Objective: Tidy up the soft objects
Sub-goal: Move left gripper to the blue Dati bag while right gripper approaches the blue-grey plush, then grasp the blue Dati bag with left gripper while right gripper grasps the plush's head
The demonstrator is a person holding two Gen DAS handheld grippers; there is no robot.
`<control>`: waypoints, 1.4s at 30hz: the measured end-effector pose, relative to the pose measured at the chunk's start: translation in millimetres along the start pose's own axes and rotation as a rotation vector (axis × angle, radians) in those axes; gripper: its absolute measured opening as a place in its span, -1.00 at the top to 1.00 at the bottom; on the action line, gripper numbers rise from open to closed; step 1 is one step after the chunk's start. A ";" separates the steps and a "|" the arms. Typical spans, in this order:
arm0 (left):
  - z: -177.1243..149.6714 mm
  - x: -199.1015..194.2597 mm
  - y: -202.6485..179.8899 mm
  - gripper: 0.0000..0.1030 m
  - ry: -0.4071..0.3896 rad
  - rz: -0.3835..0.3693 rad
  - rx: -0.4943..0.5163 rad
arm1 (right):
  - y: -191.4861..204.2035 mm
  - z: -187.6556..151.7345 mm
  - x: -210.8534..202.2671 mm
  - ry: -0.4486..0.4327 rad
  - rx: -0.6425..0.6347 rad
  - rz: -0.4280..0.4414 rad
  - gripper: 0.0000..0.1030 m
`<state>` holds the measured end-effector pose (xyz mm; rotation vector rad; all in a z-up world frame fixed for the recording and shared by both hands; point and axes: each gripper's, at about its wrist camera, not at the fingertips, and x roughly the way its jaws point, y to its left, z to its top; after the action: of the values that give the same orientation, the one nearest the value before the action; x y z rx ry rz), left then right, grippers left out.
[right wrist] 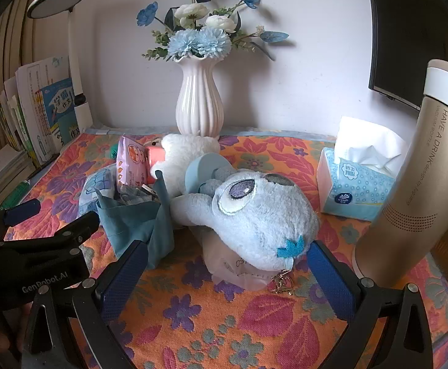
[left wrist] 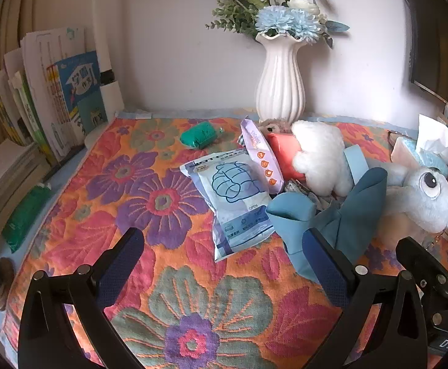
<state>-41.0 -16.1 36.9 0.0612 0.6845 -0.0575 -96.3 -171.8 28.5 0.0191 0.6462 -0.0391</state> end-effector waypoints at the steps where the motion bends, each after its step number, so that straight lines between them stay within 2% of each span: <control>1: 0.0 0.2 0.5 -0.98 0.001 -0.002 -0.003 | 0.0 0.0 0.0 0.000 0.000 0.000 -1.00; 9: 0.1 -0.6 5.8 -0.99 -0.001 -0.021 -0.032 | -0.1 0.6 -0.1 0.001 0.001 -0.001 -1.00; 13: 0.3 -2.7 16.9 -0.99 -0.008 -0.050 -0.082 | -1.7 0.2 -2.1 -0.011 0.011 0.006 -1.00; 17: 1.0 -1.7 42.0 -0.98 0.028 -0.103 -0.171 | -2.7 -0.5 -2.8 -0.012 0.017 0.020 -1.00; 21: 6.2 1.3 54.2 -0.98 0.092 -0.094 -0.127 | -6.3 0.2 -3.6 0.000 0.025 0.057 -1.00; 25: 21.8 15.3 69.1 -0.97 0.166 -0.206 -0.183 | -22.4 -5.5 -11.3 0.027 0.081 0.159 -0.99; 28: 35.1 32.5 63.4 -0.97 0.204 -0.258 -0.196 | -34.4 -12.3 -14.8 0.060 0.118 0.215 -0.66; 30: 41.8 46.2 55.8 -0.97 0.219 -0.293 -0.194 | -39.1 -16.3 -14.1 0.092 0.122 0.214 -0.49; 33: 45.6 66.2 46.9 -0.86 0.252 -0.290 -0.191 | -42.9 -15.8 -9.0 0.135 0.128 0.218 -0.26; 36: 43.7 79.9 45.4 -0.85 0.272 -0.304 -0.208 | -40.9 -9.5 -2.5 0.151 0.117 0.208 -0.24; 39: 38.6 87.0 44.9 -0.58 0.286 -0.333 -0.213 | -43.3 -2.8 0.3 0.138 0.134 0.190 -0.24; 41: 37.9 87.9 43.8 -0.55 0.279 -0.345 -0.203 | -49.5 4.3 -1.3 0.112 0.173 0.192 -0.30; 42: 38.3 87.6 44.6 -0.38 0.277 -0.355 -0.201 | -51.5 7.8 -0.7 0.105 0.186 0.181 -0.38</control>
<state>54.2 22.6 12.7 -0.2510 0.9687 -0.3248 -94.3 -223.5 34.9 0.2605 0.7417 0.0772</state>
